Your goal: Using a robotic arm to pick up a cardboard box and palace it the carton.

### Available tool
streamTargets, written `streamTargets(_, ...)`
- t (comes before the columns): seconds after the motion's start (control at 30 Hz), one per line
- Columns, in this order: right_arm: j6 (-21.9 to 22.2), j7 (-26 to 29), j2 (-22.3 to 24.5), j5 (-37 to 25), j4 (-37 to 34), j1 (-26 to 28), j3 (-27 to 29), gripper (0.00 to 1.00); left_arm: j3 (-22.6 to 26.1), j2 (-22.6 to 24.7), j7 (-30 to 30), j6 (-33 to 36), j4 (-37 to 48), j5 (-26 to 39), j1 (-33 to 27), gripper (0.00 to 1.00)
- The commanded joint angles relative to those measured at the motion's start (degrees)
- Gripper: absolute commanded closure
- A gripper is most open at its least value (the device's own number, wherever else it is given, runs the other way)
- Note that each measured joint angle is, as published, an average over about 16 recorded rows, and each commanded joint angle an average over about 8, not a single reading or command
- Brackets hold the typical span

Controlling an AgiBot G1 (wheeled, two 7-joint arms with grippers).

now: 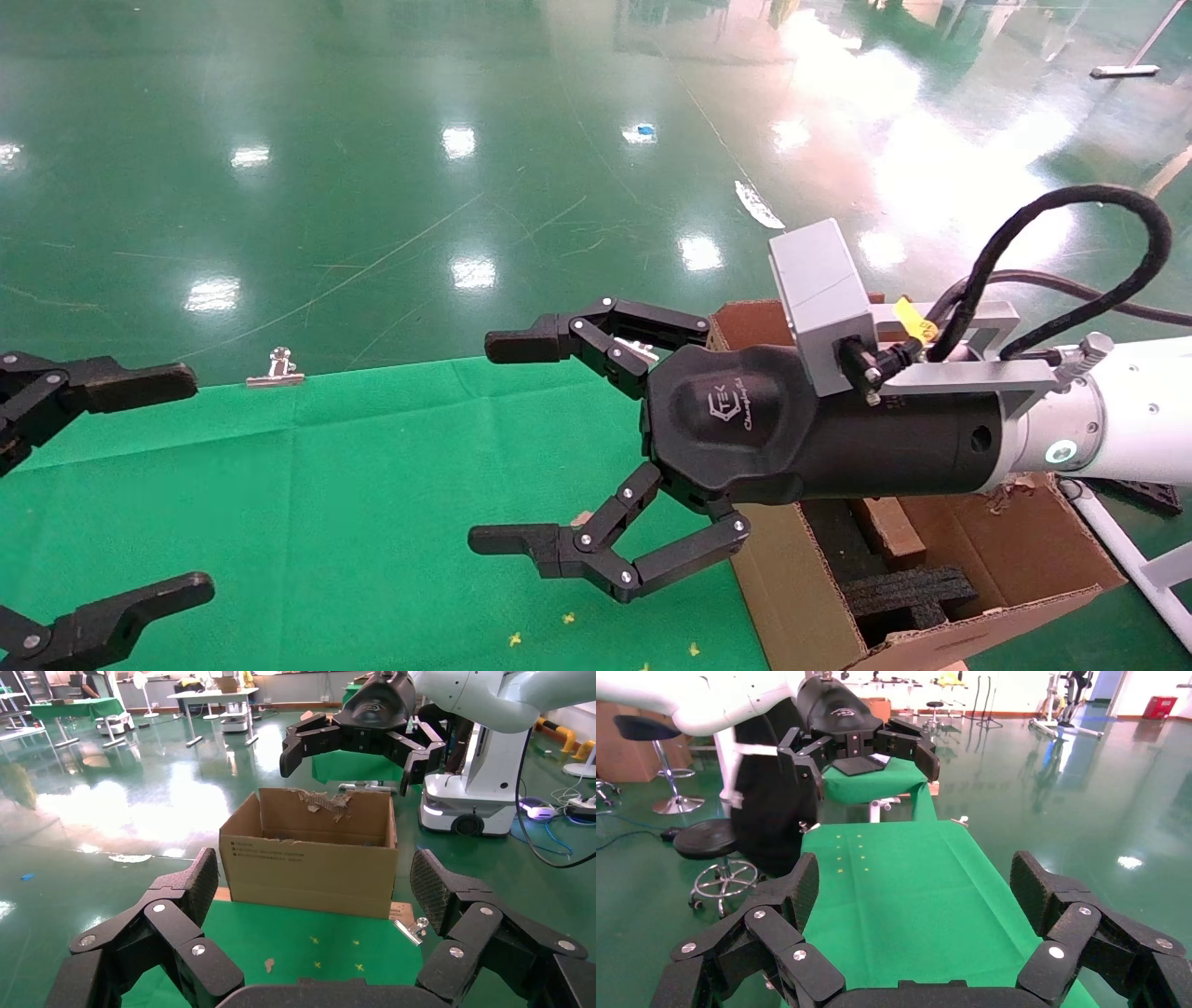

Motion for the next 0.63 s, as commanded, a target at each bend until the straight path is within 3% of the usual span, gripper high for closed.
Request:
streamTargets(0.03,0.0,0.0,0.0,0.0,0.0,0.0,0.0,0.00,0.0,0.0,0.0,0.0,0.0,0.0,0.0,0.00)
streamTargets(0.63,0.0,0.0,0.0,0.0,0.0,0.0,0.0,0.00,0.0,0.0,0.0,0.0,0.0,0.0,0.0,0.00)
